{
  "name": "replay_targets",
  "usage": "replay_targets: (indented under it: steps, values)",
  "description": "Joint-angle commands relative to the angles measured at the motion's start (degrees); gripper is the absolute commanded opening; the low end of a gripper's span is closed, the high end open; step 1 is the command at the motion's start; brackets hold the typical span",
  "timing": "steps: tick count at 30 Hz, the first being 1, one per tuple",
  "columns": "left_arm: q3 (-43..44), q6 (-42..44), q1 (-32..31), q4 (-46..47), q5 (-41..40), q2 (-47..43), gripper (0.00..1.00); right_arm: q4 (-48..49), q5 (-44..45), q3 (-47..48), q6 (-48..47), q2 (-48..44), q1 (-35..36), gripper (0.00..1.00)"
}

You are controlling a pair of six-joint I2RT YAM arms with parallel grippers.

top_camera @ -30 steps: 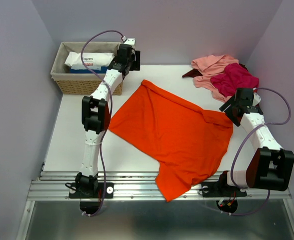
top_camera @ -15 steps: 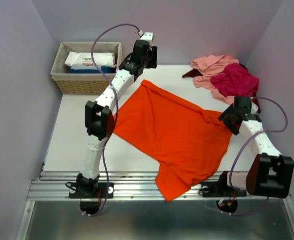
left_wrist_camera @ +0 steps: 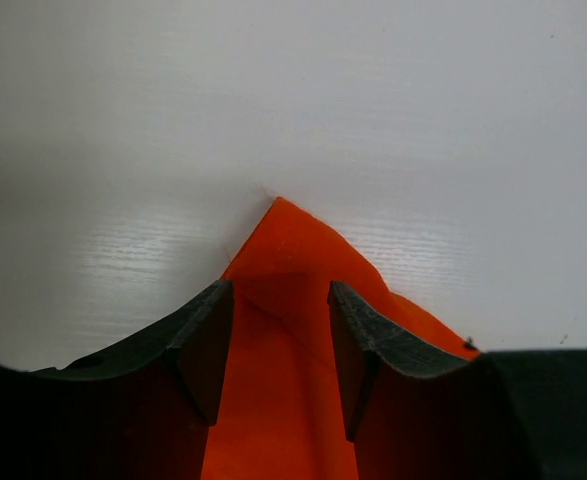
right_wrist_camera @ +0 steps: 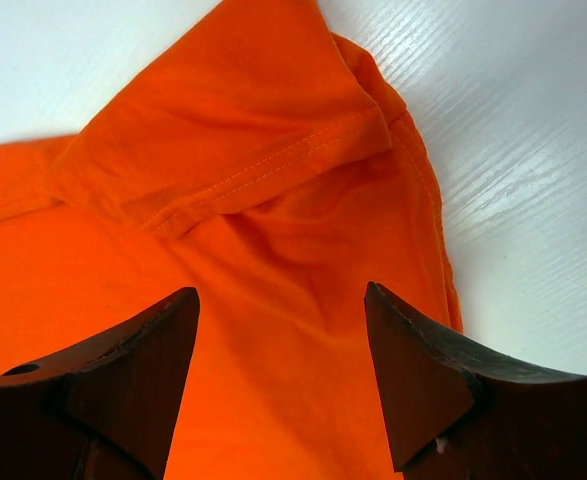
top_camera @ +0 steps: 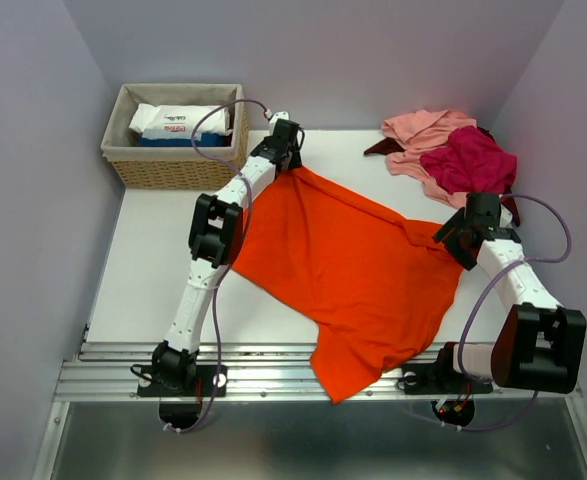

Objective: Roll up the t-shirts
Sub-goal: Fold the T-shirt at the center of the board.

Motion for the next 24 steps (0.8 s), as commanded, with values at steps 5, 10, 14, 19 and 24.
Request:
replay_targets:
  steps: [5, 10, 14, 19, 24]
  values:
    - [1.94, -3.9, 0.58, 4.51, -1.94, 0.04, 0.53, 1.76, -0.9, 1.76, -1.29, 1.69, -0.12, 0.72]
    - [2.39, -4.7, 0.67, 3.72, -1.41, 1.36, 0.53, 1.94, -0.9, 1.76, -1.46, 1.95, -0.12, 0.72]
    - [-0.34, -5.05, 0.67, 4.86, -1.5, -0.04, 0.62, 1.85, -0.81, 1.76, -1.73, 1.87, -0.12, 0.72]
    - [-0.43, -4.87, 0.67, 4.6, -1.15, -0.04, 0.63, 1.85, -1.08, 1.84, -1.73, 1.87, -0.12, 0.72]
    - [0.01, -4.7, 0.58, 4.78, 0.08, 0.13, 0.57, 1.85, -1.08, 1.58, -1.55, 1.6, -0.12, 0.72]
